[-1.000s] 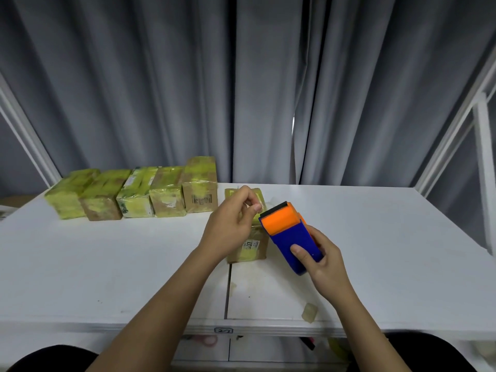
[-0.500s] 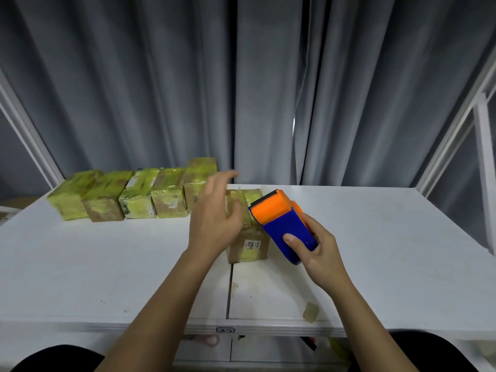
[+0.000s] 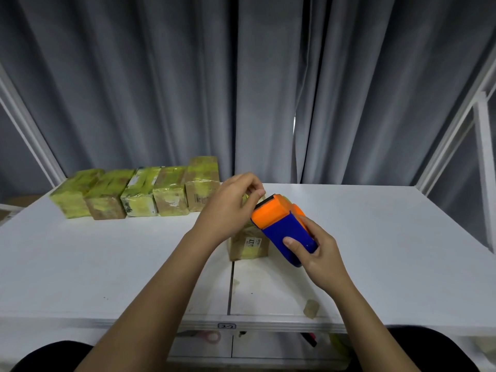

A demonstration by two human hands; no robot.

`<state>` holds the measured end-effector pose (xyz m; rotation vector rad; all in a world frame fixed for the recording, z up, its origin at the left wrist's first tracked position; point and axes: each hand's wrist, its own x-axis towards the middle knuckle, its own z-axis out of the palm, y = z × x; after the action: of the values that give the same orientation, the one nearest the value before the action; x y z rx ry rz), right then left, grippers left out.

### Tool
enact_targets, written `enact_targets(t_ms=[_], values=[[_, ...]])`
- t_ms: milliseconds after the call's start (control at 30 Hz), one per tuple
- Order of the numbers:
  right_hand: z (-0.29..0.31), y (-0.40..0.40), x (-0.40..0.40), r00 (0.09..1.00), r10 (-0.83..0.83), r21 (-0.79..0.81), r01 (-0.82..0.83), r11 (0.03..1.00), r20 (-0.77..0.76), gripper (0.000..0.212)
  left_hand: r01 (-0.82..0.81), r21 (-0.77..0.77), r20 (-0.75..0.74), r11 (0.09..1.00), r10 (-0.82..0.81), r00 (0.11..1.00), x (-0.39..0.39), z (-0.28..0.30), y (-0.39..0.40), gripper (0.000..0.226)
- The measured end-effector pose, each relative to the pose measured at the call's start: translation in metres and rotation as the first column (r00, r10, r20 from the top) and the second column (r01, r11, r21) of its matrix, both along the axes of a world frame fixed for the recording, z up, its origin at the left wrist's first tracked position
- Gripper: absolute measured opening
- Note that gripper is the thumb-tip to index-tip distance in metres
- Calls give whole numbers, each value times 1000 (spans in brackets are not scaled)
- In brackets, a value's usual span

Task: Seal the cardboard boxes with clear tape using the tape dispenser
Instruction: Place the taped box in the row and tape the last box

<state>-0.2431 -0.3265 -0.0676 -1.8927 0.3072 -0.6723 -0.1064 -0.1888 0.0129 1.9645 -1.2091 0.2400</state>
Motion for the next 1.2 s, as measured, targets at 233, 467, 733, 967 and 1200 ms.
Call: enact_targets(t_ms=[233,467,733,967,1200], values=[[-2,-1,0,1000,16,-2,-16,1000,-26,56,-3,8,171,1000,2,985,1,-3,-8,10],[-1,-3,-3,997,14,-55,-18,998,-76,58,6,42,112,999,-10,994,8,-10,-10,14],[-9,-3,-14,985,-37,-93,22,995,-169,62,-19,59,184,998,8,983,3,-15,-17,11],[-11,-12,-22,991,-112,96,119,988,-78,39,-46,4,179,999,45,983,13,-2,-19,9],[14,-31,-12,972,-144,-37,140,990,-186,33,-145,-84,-11,986,145,989,24,-22,-17,10]])
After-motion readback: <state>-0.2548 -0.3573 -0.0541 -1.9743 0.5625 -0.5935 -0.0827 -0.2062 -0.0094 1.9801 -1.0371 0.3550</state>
